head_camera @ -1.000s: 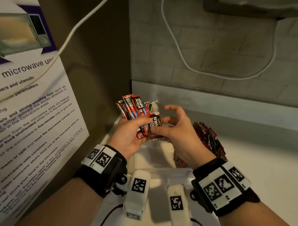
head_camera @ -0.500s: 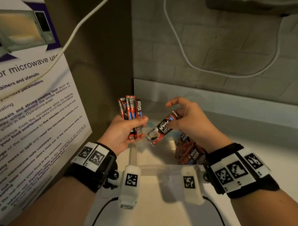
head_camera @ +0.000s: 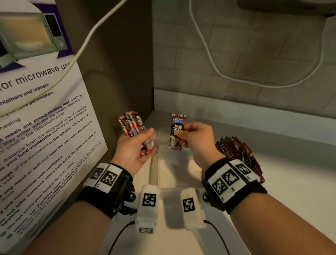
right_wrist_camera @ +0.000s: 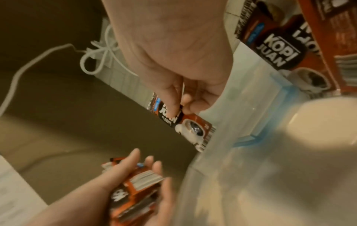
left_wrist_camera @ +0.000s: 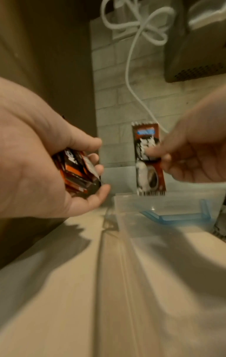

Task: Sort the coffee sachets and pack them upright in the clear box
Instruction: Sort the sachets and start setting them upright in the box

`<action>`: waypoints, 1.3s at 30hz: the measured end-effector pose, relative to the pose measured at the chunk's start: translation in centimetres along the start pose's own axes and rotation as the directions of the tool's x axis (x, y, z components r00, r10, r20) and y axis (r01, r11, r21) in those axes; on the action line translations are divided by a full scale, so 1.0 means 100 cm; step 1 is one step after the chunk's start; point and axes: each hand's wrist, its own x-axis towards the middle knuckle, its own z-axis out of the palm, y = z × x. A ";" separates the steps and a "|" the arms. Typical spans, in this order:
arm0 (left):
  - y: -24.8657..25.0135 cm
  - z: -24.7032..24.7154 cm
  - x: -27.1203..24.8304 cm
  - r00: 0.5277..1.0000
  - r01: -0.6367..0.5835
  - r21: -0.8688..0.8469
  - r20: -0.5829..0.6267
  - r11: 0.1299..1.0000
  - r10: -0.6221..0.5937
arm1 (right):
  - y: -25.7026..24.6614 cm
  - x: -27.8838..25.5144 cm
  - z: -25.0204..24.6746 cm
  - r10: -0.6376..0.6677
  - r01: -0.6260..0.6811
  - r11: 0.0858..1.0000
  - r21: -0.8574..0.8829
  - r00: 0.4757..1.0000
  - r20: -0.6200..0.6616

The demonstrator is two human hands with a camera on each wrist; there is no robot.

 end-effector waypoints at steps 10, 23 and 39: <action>-0.021 -0.012 0.015 0.987 0.163 0.022 0.000 0.986 -0.163 | 0.016 0.008 0.013 -0.043 0.041 0.942 -0.332 0.999 0.001; -0.027 -0.014 0.019 0.981 0.191 -0.001 0.032 0.982 -0.191 | 0.023 0.008 0.015 0.034 -0.017 0.944 -0.329 0.998 0.048; -0.017 -0.008 0.011 0.981 0.188 -0.092 0.057 0.978 -0.183 | 0.016 0.001 0.009 0.081 -0.051 0.977 -0.207 0.987 0.136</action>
